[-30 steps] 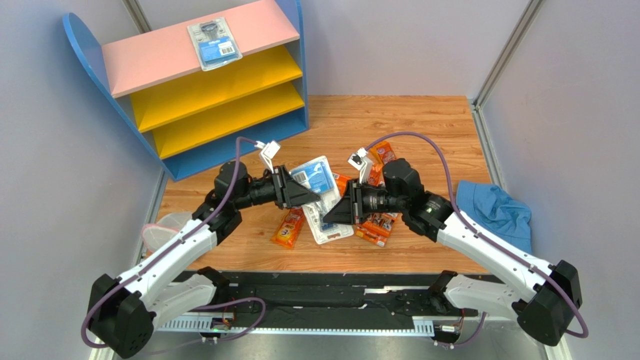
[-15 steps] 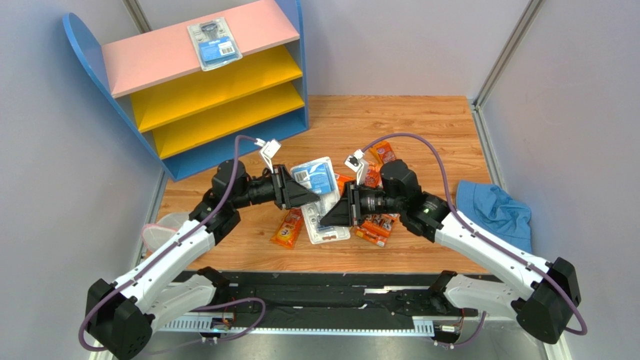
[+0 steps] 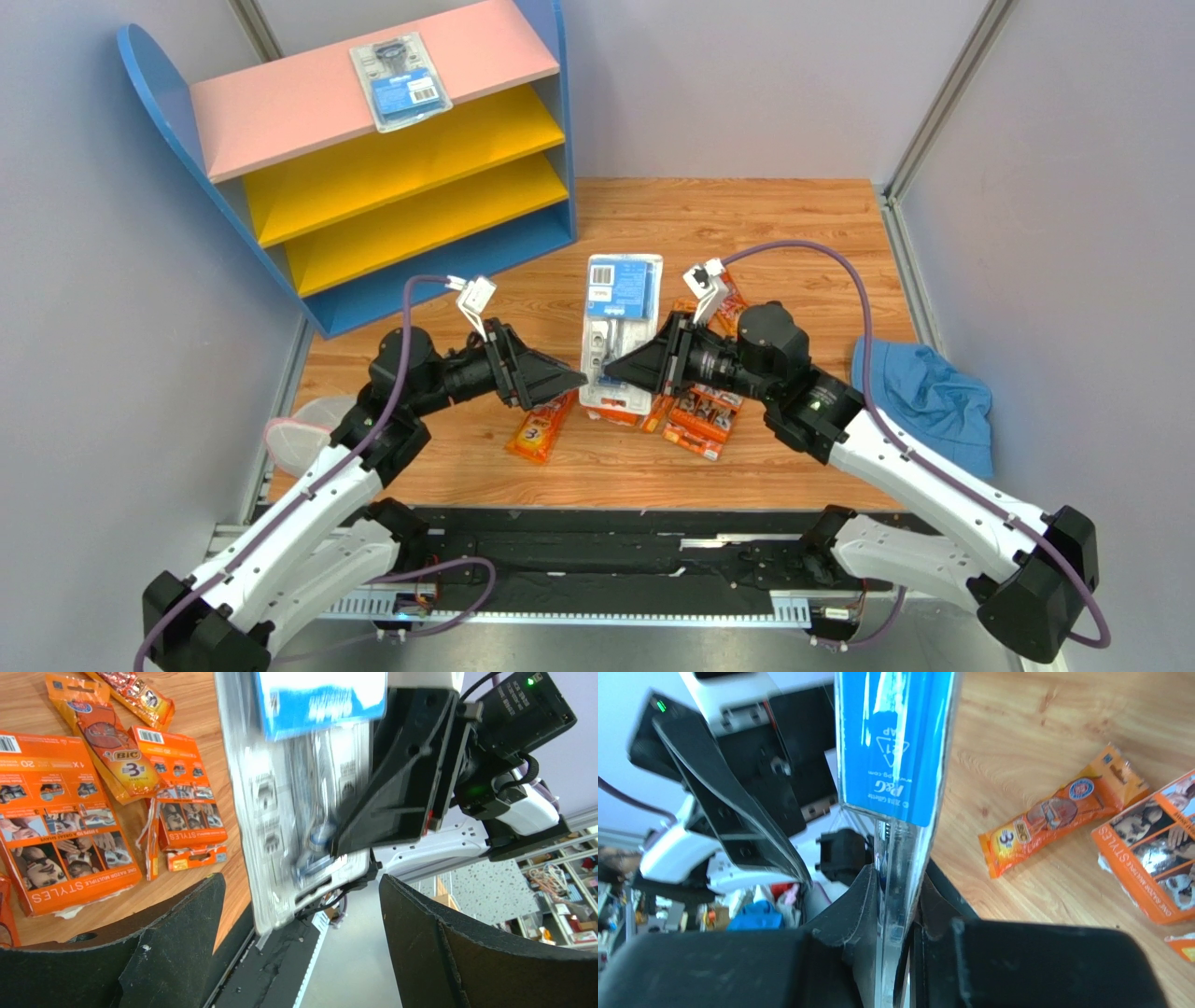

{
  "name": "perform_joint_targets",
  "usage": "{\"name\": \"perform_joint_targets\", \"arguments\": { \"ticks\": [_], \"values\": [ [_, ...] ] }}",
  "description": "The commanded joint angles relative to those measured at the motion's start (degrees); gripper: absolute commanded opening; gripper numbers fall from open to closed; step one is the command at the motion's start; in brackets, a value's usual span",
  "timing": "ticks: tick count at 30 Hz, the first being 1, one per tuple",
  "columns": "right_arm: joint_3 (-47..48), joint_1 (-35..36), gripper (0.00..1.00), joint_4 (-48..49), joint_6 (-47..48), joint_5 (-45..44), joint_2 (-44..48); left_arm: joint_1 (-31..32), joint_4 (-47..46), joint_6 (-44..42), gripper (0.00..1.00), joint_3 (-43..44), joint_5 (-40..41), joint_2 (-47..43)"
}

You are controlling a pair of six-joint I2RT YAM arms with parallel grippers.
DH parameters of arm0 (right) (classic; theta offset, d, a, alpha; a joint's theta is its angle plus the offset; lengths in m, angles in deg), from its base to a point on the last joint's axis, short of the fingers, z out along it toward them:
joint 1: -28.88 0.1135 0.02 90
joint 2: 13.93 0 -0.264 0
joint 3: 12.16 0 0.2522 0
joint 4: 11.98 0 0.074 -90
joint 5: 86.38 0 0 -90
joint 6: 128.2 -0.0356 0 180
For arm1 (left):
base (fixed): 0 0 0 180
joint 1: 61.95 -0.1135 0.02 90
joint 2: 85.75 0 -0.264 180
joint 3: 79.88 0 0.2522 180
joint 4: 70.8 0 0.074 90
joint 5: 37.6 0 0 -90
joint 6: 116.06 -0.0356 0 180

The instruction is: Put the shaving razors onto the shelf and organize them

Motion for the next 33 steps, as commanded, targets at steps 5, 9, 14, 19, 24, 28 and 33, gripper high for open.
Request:
{"name": "perform_joint_targets", "arguments": {
  "ticks": [5,9,14,19,24,28,33],
  "values": [
    [-1.3,-2.4,0.0,16.6,-7.5,-1.3,-1.1,0.1,-6.9,4.6,0.86,-3.7,0.2,0.5],
    [-1.9,-2.4,0.0,21.9,-10.0,1.1,-2.7,0.1,-6.5,4.1,0.84,-3.4,2.0,0.7],
    [-1.6,-2.3,0.0,22.5,-10.4,2.5,-3.5,0.1,-11.5,5.4,0.67,-3.8,0.8,2.4],
    [-2.1,-2.3,0.0,23.5,-11.3,3.7,-3.8,0.1,-14.9,7.2,0.48,-4.9,0.7,2.6],
    [-2.1,-2.3,0.01,24.8,-12.2,6.8,-5.4,0.1,-15.2,7.4,0.14,-4.3,0.0,2.0],
    [-1.0,-2.4,0.33,18.0,-10.8,4.3,-5.1,0.1,-14.3,7.4,0.0,-3.6,-0.5,1.6],
    [-1.7,-2.3,0.9,7.9,-7.5,-4.0,0.5,0.1,-9.9,6.0,0.0,-2.0,0.9,-0.3]
  ]
}}
